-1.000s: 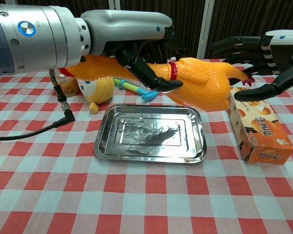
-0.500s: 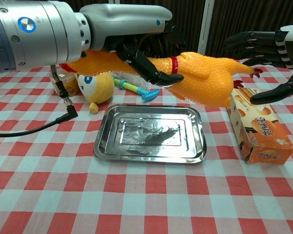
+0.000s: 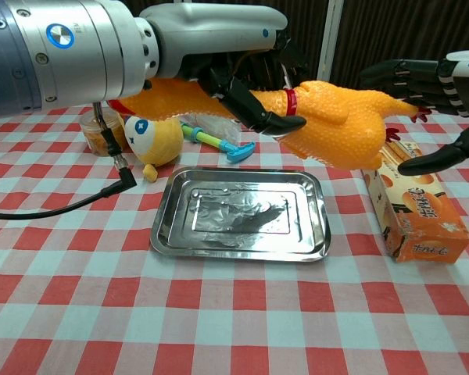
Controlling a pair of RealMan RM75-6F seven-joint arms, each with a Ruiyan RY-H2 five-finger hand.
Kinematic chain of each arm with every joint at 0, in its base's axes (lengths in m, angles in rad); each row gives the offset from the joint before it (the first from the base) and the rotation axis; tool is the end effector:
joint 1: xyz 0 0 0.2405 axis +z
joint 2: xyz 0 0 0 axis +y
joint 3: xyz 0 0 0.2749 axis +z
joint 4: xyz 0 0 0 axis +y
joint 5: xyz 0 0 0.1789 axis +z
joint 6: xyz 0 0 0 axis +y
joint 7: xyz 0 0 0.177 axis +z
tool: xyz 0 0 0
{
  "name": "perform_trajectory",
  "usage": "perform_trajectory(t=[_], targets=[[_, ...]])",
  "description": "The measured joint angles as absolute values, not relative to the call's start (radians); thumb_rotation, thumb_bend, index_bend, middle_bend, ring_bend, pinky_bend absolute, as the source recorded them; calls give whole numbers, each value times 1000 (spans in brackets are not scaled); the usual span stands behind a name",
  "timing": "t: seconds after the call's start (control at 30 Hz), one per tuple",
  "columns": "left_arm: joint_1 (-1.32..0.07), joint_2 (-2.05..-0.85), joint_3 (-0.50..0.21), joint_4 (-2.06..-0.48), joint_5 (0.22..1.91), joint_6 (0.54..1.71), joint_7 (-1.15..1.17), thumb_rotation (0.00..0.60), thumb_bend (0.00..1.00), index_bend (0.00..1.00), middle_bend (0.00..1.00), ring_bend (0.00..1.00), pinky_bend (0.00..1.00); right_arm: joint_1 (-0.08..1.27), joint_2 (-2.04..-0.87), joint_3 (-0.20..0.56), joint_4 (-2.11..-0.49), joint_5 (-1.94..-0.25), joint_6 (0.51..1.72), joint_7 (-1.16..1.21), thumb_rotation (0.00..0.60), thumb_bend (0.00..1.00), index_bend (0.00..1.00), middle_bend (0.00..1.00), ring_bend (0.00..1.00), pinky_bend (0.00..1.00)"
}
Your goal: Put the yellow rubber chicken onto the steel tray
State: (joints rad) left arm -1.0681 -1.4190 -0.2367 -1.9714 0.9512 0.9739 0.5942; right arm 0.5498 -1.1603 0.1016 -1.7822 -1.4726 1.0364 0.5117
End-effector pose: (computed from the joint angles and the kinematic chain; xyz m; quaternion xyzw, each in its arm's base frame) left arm 0.0260 0.3340 0.0269 -0.8183 -0.2724 -0.4361 0.2570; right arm -0.1742 -0.3153 0.1048 0.6159 -0.5665 0.4955 0.2329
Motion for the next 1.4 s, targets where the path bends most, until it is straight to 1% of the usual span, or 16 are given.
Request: perform_trajectory(t=[0.13, 0.23, 0.3, 0.6, 0.63, 0.7, 0.77, 0.8, 0.87, 0.9, 0.97, 1.0, 1.07, 1.17, 1.23, 1.4], targets=[[-1076, -1421, -234, -1971, 945, 978, 602, 600, 773, 621, 731, 673, 787, 552, -1169, 103, -1774, -1460, 1025, 514, 600, 74, 0, 1, 0, 12], [-1082, -1425, -233, -1970, 937, 980, 604, 600, 773, 621, 731, 672, 786, 556, -1177, 103, -1769, -1452, 1014, 510, 600, 75, 2, 26, 0, 37], [-1085, -1427, -231, -1970, 935, 983, 607, 600, 773, 621, 731, 672, 787, 560, -1181, 104, -1766, -1445, 1005, 507, 600, 75, 25, 55, 11, 62], [-1097, -1433, -225, -1970, 926, 989, 610, 600, 772, 621, 731, 672, 787, 566, -1189, 109, -1765, -1420, 983, 500, 600, 82, 205, 175, 139, 188], [-1098, -1433, -225, -1969, 926, 990, 610, 600, 772, 621, 731, 672, 787, 568, -1190, 109, -1766, -1418, 979, 498, 600, 106, 228, 196, 159, 209], [-1099, -1434, -223, -1969, 925, 991, 610, 600, 772, 621, 731, 672, 787, 571, -1191, 110, -1768, -1413, 971, 496, 600, 194, 267, 229, 194, 247], [-1101, -1435, -221, -1968, 924, 993, 609, 600, 772, 621, 731, 672, 787, 573, -1192, 112, -1770, -1411, 969, 496, 600, 339, 314, 270, 234, 292], [-1101, -1435, -220, -1967, 924, 994, 609, 600, 772, 621, 731, 672, 787, 573, -1193, 112, -1769, -1411, 968, 494, 600, 387, 331, 285, 249, 307], [-1103, -1437, -218, -1964, 923, 995, 609, 600, 772, 621, 731, 672, 787, 573, -1195, 113, -1769, -1410, 967, 492, 600, 521, 385, 332, 294, 354], [-1103, -1438, -217, -1963, 923, 995, 609, 600, 773, 621, 731, 672, 787, 573, -1196, 113, -1770, -1410, 968, 492, 600, 564, 403, 349, 310, 369], [-1105, -1441, -215, -1959, 922, 996, 609, 600, 772, 622, 731, 672, 787, 572, -1199, 114, -1769, -1412, 972, 489, 600, 686, 457, 397, 358, 411], [-1106, -1442, -214, -1957, 922, 997, 609, 600, 772, 621, 731, 672, 787, 571, -1201, 114, -1769, -1413, 974, 488, 600, 725, 476, 413, 374, 425], [-1108, -1446, -211, -1951, 921, 998, 611, 600, 772, 621, 731, 672, 786, 569, -1203, 114, -1769, -1416, 978, 487, 600, 836, 532, 458, 420, 468], [-1110, -1453, -207, -1943, 922, 1002, 615, 600, 773, 621, 731, 673, 787, 568, -1206, 115, -1768, -1418, 983, 484, 600, 967, 599, 509, 477, 521], [-1112, -1457, -206, -1939, 922, 1004, 617, 600, 772, 621, 731, 672, 787, 567, -1208, 116, -1768, -1419, 986, 484, 600, 999, 640, 539, 512, 556], [-1118, -1468, -204, -1929, 916, 1005, 619, 600, 772, 621, 731, 673, 787, 564, -1217, 118, -1765, -1424, 997, 480, 600, 1000, 775, 645, 625, 662]])
